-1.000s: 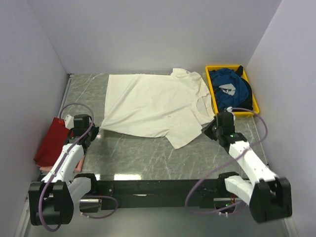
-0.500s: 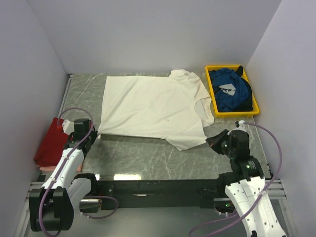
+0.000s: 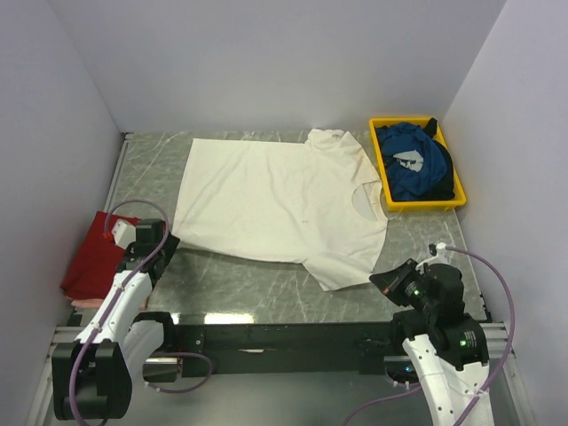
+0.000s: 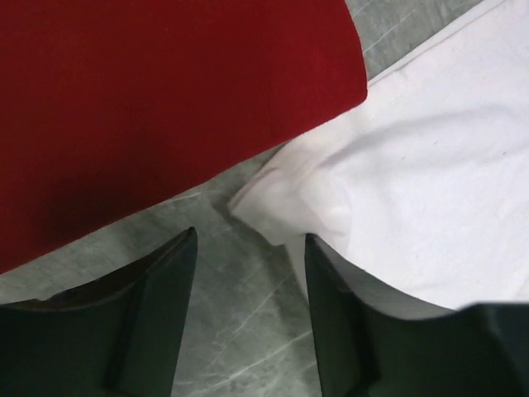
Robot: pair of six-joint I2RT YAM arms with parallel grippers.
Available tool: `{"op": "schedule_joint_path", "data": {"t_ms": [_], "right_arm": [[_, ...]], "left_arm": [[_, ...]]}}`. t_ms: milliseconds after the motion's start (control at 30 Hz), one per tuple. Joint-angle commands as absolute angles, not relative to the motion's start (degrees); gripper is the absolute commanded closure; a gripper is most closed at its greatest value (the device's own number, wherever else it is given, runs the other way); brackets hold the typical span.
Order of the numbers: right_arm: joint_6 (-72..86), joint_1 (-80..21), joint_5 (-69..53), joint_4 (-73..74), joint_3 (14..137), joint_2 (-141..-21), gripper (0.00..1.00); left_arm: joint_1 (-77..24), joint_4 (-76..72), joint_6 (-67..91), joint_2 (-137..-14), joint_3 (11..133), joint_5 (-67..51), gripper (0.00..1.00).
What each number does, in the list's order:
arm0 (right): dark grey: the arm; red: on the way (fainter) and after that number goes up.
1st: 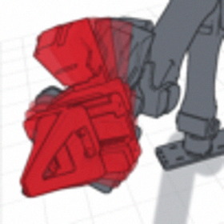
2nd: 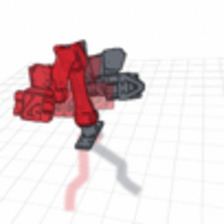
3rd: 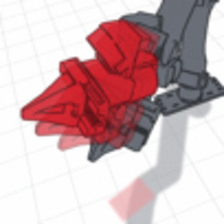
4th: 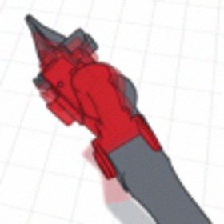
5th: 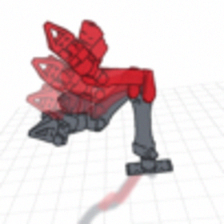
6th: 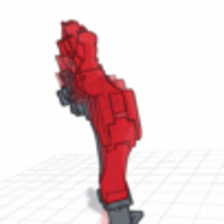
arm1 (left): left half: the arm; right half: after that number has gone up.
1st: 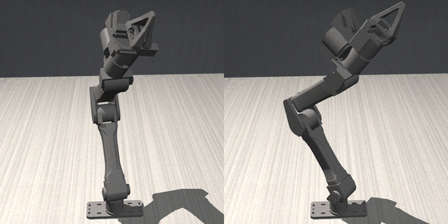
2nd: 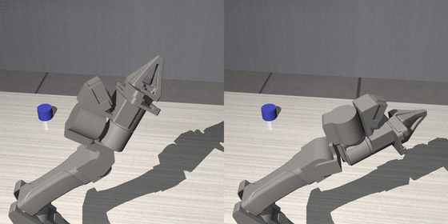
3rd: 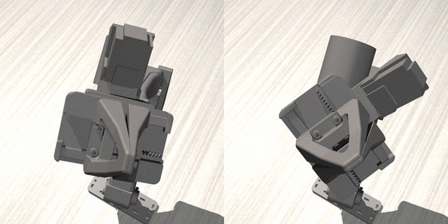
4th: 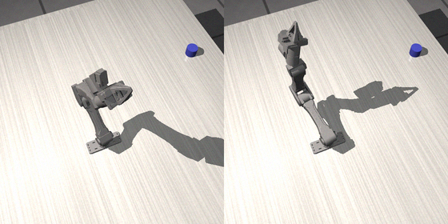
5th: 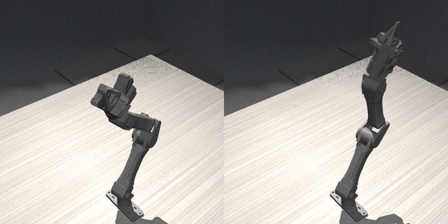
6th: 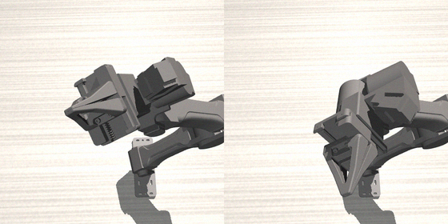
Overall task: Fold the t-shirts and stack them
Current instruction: Flatten the tshirt out, then fold the tshirt
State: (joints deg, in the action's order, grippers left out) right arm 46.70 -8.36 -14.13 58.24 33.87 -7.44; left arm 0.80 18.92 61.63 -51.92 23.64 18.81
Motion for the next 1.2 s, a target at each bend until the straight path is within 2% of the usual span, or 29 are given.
{"op": "schedule_joint_path", "data": {"t_ms": [0, 133, 400, 433, 600, 900, 1000, 1100, 1167], "right_arm": [[46.6, -8.2, -15.7, 60.1, 36.6, -7.0, 1.00], [45.4, -8.2, -15.2, 59.2, 39.0, -9.8, 1.00], [43.4, -8.2, -16.2, 56.3, 41.5, -14.1, 1.00], [43.1, -8.2, -16.0, 55.9, 41.5, -14.5, 1.00], [41.3, -8.2, -14.6, 54.6, 41.4, -16.0, 1.00], [39.9, -8.3, -16.0, 50.1, 39.7, -19.9, 1.00], [39.6, -8.3, -16.1, 49.1, 39.6, -20.9, 1.00], [39.6, -8.1, -16.0, 48.3, 39.2, -21.5, 1.00], [39.6, -8.2, -15.7, 47.7, 39.2, -21.6, 1.00]], "left_arm": [[0.3, 19.6, 63.4, -50.5, 23.6, 20.7, 0.38], [-2.5, 23.5, 67.7, -51.2, 24.6, 22.7, 0.30], [-6.0, 29.5, 75.4, -50.6, 25.5, 22.9, 0.32], [-6.1, 30.7, 77.7, -50.7, 25.5, 23.9, 0.37], [-6.2, 39.2, 83.2, -49.9, 26.2, 26.0, 0.45], [-6.3, 37.9, 85.2, -52.6, 25.5, 24.7, 0.53], [-6.3, 36.3, 84.8, -54.8, 25.4, 24.4, 0.59], [-6.3, 34.7, 84.3, -57.0, 25.3, 24.5, 0.69], [-6.3, 35.1, 83.8, -58.4, 26.2, 25.0, 0.84]]}}
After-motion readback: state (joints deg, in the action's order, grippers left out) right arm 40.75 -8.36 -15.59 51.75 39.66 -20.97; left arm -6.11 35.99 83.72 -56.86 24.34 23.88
